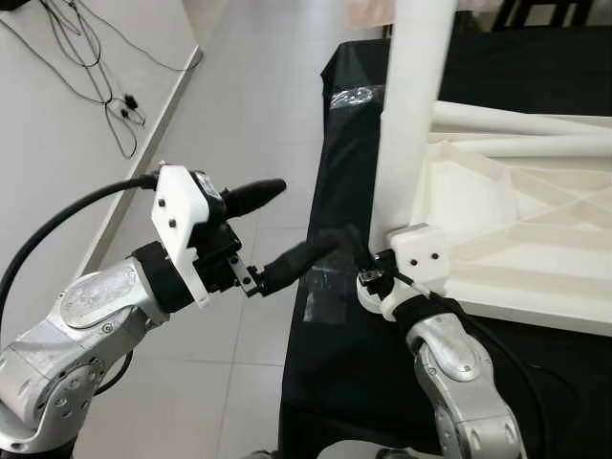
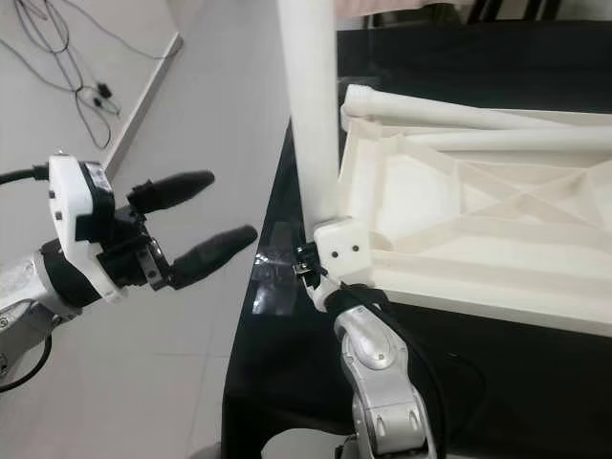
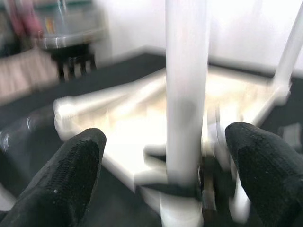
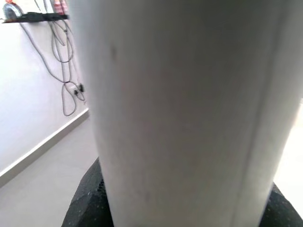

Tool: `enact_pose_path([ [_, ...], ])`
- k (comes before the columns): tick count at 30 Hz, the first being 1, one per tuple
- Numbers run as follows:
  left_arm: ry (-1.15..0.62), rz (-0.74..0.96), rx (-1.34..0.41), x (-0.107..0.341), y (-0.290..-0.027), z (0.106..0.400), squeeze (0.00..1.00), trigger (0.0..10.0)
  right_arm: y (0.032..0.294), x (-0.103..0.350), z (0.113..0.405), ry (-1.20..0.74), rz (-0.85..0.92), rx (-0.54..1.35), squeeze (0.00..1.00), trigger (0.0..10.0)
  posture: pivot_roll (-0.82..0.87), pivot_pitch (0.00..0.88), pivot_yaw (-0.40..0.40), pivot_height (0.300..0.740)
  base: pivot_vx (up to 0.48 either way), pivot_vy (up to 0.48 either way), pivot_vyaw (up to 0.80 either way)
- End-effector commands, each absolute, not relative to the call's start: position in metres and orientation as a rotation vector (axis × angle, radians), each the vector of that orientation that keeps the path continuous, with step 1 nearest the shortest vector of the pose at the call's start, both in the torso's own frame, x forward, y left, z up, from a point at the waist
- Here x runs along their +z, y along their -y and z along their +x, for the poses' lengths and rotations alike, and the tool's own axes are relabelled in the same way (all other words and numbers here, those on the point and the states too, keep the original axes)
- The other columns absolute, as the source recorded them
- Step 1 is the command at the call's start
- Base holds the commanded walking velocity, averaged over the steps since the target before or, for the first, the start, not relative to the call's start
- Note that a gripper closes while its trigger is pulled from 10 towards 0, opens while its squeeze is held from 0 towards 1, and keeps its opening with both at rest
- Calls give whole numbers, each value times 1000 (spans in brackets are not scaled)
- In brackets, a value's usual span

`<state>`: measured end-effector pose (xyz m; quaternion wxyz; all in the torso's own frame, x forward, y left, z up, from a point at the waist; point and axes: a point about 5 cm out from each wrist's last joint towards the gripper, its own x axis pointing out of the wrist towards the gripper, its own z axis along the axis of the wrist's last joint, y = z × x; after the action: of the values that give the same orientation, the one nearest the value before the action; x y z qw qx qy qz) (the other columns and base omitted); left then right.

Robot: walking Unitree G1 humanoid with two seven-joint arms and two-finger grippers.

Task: Building children table

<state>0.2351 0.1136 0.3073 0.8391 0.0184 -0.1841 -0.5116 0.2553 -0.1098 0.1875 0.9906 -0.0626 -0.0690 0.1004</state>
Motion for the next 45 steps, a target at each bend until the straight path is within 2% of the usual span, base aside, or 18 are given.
enact_pose_path([
  [1, 370, 4, -1133, 311, -112, 240, 0, 10000, 103, 161, 253, -15, -93, 218, 0, 10000, 69, 176, 137, 740, 0, 0, 0],
  [6, 344, -18, -1288, 325, -94, 257, 0, 10000, 101, 161, 254, -15, -82, 216, 0, 10000, 68, 179, 143, 740, 0, 0, 0],
  [12, 276, 27, -1369, 327, -75, 276, 0, 10000, 99, 163, 254, -9, -76, 213, 0, 10000, 69, 186, 149, 740, 0, 0, 0],
  [13, 256, 40, -1386, 325, -70, 281, 796, 10000, 99, 163, 254, -7, -74, 214, 0, 10000, 68, 190, 151, 740, 0, 0, 0],
  [14, 256, 40, -1386, 325, -70, 281, 796, 10000, 99, 163, 254, -7, -74, 214, 0, 10000, 68, 190, 151, 740, 0, 0, 0],
  [15, 241, 49, -1393, 325, -63, 287, 1000, 10000, 98, 164, 254, -4, -73, 216, 0, 10000, 67, 191, 151, 740, 0, 0, 0],
  [19, 225, 67, -1386, 327, -51, 301, 1000, 10000, 96, 165, 253, -1, -73, 218, 0, 10000, 62, 196, 153, 740, 0, 0, 0],
  [20, 220, 74, -1389, 329, -46, 306, 941, 10000, 96, 165, 253, -1, -72, 219, 0, 10000, 61, 197, 153, 740, 0, 0, 0],
  [21, 218, 81, -1394, 330, -42, 309, 941, 10000, 95, 166, 253, 0, -71, 219, 0, 10000, 58, 198, 156, 740, 0, 0, 0],
  [22, 220, 84, -1400, 331, -38, 311, 0, 10000, 95, 166, 253, 1, -69, 221, 0, 10000, 55, 200, 159, 740, 0, 0, 0],
  [27, 243, 79, -1433, 337, -28, 313, 0, 10000, 94, 167, 252, 3, -63, 222, 0, 10000, 49, 204, 166, 740, 0, 0, 0],
  [28, 252, 74, -1451, 339, -24, 313, 0, 7490, 94, 167, 252, 3, -61, 221, 0, 10000, 49, 205, 167, 740, 0, 0, 0],
  [30, 264, 67, -1468, 341, -21, 313, 0, 7490, 94, 167, 252, 3, -60, 220, 0, 10000, 49, 205, 167, 740, 0, 0, 0],
  [31, 270, 52, -1492, 342, -18, 311, 0, 0, 94, 167, 252, 3, -57, 220, 0, 10000, 50, 205, 165, 740, 0, 0, 0],
  [45, 272, 12, -1556, 334, -4, 289, 0, 0, 96, 169, 257, 5, -31, 230, 8, 10000, 43, 198, 156, 740, 0, 0, 0],
])
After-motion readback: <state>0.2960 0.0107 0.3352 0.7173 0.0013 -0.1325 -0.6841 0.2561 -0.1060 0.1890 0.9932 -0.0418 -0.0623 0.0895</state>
